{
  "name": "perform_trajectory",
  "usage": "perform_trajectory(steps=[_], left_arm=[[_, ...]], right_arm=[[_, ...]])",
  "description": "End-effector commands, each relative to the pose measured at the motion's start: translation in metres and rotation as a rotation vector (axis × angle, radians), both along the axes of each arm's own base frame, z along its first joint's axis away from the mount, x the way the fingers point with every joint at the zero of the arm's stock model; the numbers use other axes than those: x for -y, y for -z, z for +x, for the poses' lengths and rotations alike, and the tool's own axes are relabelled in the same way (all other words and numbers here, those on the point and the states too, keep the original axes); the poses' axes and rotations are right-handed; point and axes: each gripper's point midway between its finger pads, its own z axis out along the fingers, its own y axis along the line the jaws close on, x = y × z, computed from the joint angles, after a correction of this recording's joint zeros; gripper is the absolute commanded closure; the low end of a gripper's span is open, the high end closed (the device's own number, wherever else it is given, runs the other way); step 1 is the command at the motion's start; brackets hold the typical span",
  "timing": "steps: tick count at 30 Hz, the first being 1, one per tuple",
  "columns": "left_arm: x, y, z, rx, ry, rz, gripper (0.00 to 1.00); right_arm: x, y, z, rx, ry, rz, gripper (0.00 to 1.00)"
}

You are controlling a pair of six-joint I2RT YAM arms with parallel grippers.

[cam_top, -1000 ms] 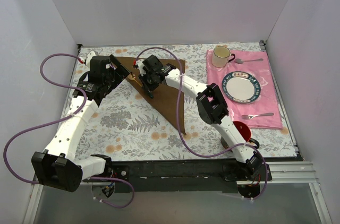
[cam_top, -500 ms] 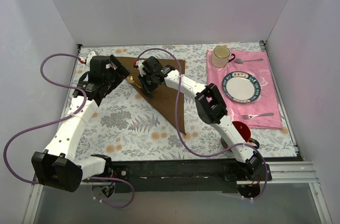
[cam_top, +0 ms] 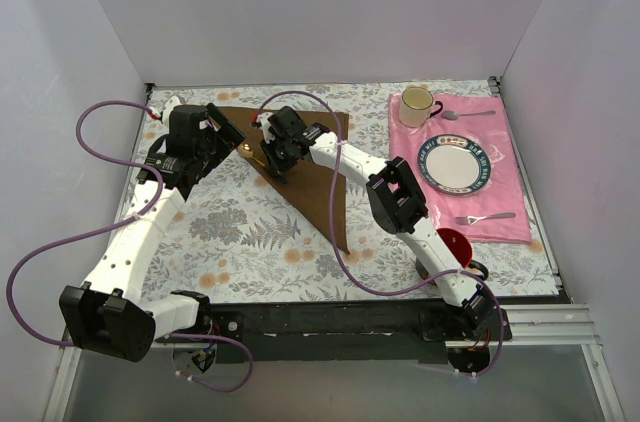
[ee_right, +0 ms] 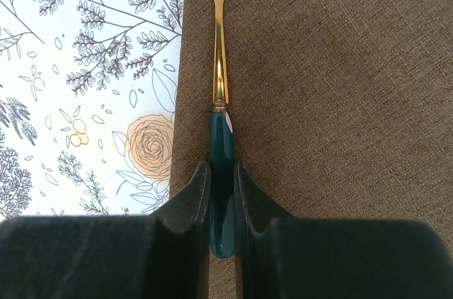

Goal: Fold the napkin, place the utensils inside, and roll it up
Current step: Place the utensil onto the napkin

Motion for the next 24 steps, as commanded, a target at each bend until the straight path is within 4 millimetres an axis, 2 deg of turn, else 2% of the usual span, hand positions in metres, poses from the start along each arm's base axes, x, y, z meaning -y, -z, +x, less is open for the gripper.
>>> perform_trajectory(steps=[1,3,4,9,12,17,24], left_arm=[[-0.001,-0.017,-0.001,0.039,-0.001,-0.009,0.18],[-0.001,-0.017,-0.001,0.039,0.0,-0.01,0.18],[-0.001,-0.017,-0.001,0.039,0.0,-0.01,0.18],[0.0,-0.017,-0.002,0.039,0.004,-0.018,0.18],[0.0,-0.017,-0.002,0.039,0.005,-0.017,0.18],[0.0,-0.016,-0.002,0.039,0.005,-0.019,0.18],[0.0,-0.017,-0.002,0.042,0.005,-0.018,0.18]], right_arm=[[-0.004,-0.002,0.004,0.004,0.023,0.029,0.94],[-0.005,-0.01,0.004,0.006,0.026,0.052,0.97],[-0.007,-0.022,0.005,0.015,0.032,0.074,0.99],[-0.014,-0.055,0.006,0.042,0.029,0.146,0.99],[-0.014,-0.064,0.006,0.055,0.033,0.157,0.99],[-0.01,-0.062,0.007,0.057,0.051,0.148,0.99],[-0.008,-0.038,0.008,0.02,0.074,0.113,0.99]])
